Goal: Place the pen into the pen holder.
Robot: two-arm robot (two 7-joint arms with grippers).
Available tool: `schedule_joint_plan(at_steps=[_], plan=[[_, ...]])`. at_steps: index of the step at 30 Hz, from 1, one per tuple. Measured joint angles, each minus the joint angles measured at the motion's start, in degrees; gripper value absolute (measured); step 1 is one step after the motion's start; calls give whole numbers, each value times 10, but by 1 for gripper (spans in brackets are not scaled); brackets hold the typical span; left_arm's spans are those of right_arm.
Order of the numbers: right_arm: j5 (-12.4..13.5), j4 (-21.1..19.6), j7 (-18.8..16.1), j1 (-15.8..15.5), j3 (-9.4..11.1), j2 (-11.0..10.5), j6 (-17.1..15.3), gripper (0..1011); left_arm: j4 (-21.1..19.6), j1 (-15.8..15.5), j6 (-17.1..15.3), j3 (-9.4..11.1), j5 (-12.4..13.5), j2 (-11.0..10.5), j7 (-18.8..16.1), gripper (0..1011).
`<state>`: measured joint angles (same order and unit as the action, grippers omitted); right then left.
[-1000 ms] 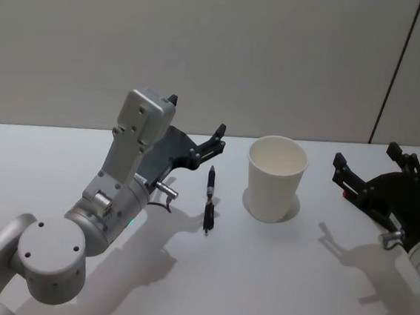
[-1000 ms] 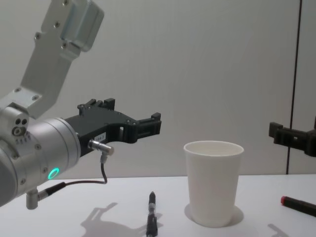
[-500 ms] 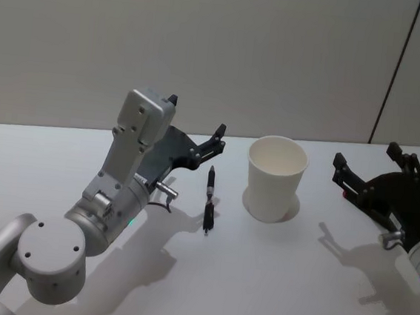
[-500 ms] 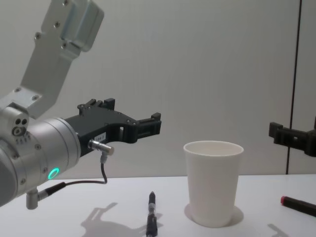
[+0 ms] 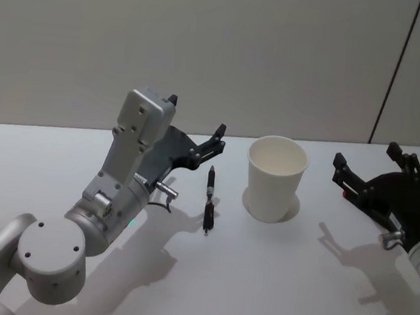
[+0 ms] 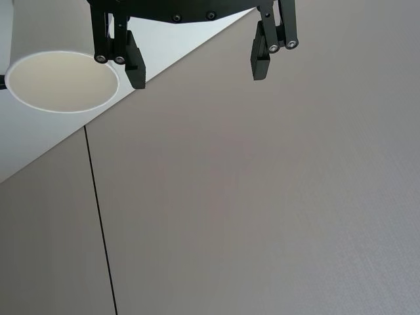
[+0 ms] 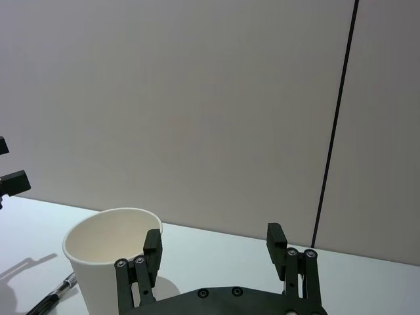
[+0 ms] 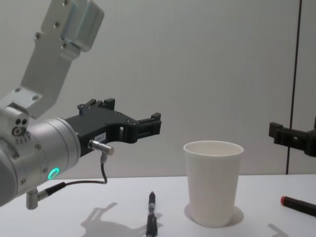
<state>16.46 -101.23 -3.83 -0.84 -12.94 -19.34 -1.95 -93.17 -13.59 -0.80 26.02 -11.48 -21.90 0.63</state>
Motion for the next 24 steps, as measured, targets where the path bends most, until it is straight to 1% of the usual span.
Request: schedule_joint_plan(at_steps=[24], plan=[[0, 0, 0, 0, 0, 0, 0, 1002, 0, 0, 0, 0, 0, 0, 0, 1001]])
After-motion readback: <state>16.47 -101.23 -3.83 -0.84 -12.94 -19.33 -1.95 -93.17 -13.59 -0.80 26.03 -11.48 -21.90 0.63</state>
